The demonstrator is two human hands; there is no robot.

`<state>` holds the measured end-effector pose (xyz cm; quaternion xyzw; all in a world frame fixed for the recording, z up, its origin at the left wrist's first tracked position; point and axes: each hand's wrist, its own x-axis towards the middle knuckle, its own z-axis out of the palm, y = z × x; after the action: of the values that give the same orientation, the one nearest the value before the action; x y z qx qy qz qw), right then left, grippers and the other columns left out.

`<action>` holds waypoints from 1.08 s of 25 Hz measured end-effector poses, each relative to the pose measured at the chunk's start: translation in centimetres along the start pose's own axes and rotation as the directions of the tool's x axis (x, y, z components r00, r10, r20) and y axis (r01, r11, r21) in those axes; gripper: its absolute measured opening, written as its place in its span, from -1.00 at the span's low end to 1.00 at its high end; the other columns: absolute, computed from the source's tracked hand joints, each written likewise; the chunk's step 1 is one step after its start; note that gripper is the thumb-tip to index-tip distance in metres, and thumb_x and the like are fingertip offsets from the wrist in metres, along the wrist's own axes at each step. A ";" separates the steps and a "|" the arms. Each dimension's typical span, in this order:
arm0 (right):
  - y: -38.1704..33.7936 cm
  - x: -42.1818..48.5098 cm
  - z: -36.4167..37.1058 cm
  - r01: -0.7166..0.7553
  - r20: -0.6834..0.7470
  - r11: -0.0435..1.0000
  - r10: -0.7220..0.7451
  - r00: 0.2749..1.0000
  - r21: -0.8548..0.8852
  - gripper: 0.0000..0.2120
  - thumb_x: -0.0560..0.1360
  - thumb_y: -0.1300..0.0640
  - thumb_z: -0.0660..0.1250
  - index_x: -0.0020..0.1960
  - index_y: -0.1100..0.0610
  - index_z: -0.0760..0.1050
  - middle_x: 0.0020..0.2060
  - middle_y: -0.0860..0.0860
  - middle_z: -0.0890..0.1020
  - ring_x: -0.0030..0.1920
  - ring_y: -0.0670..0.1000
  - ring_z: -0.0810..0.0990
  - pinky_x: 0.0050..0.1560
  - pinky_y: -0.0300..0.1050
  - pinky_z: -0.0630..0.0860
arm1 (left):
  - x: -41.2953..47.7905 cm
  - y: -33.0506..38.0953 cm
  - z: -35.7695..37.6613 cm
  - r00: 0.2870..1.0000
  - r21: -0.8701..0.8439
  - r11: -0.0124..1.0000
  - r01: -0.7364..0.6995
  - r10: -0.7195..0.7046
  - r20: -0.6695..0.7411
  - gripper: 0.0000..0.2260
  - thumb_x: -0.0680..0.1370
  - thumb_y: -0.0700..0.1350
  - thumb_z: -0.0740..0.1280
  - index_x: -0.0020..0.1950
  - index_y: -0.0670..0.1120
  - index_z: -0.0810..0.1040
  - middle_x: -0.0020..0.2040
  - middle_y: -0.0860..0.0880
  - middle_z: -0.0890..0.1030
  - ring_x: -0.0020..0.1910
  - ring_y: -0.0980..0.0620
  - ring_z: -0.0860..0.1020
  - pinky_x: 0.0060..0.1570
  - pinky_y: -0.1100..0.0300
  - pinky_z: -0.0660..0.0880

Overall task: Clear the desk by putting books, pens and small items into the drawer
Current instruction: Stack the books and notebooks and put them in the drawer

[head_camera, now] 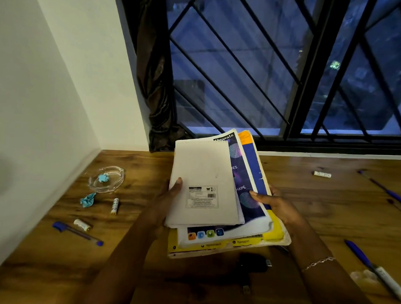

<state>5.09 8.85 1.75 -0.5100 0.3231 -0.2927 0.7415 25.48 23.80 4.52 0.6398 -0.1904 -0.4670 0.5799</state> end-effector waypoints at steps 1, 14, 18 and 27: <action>0.1 0.0 -0.1 -0.002 -0.002 1.000 0.002 1.000 -0.010 -0.74 0.50 0.42 0.18 0.13 0.18 0.40 -0.24 0.02 0.65 -0.39 -0.16 0.65 -0.39 -0.29 0.58 | 0.2 -0.2 0.1 1.000 0.034 0.999 -0.009 0.008 0.022 -0.65 0.56 0.02 0.24 0.34 0.03 0.38 0.07 -0.06 0.62 -0.01 -0.05 0.60 -0.19 0.07 0.56; -2.5 -4.4 -3.2 0.090 0.000 0.944 -0.095 0.995 -0.317 -0.70 0.44 0.35 0.34 0.14 0.14 0.49 -0.28 -0.15 0.70 -0.25 -0.19 0.67 -0.30 -0.37 0.55 | -0.1 -0.8 5.5 0.972 0.036 0.974 -0.224 0.221 0.080 -0.40 0.32 -0.43 0.43 0.30 -0.16 0.35 0.17 -0.22 0.57 0.06 -0.19 0.59 -0.04 -0.14 0.57; -3.6 -5.8 -7.8 0.134 -0.092 0.914 -0.182 0.979 -0.383 -0.52 0.36 0.26 0.45 0.26 0.17 0.45 0.04 0.07 0.66 -0.02 0.00 0.66 -0.14 -0.23 0.62 | -1.4 -1.7 11.6 0.944 0.037 0.944 -0.328 0.326 0.054 -0.39 0.32 -0.44 0.43 0.28 -0.14 0.31 0.16 -0.18 0.55 0.09 -0.19 0.57 0.01 -0.18 0.56; -8.1 -13.0 -24.2 0.214 -0.307 0.880 -0.362 0.880 -0.425 -0.53 0.27 0.30 0.51 0.12 0.17 0.43 -0.14 0.00 0.62 -0.15 0.04 0.62 -0.25 -0.21 0.61 | -5.4 -5.7 30.4 0.883 -0.040 0.888 -0.458 0.460 0.089 -0.41 0.24 -0.45 0.49 0.06 0.06 0.40 0.02 -0.04 0.58 0.03 -0.09 0.58 0.00 -0.08 0.55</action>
<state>-22.61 2.58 5.22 -0.6205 0.4287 -0.4262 0.4996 -3.73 12.40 4.63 0.5482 -0.3598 -0.3483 0.6698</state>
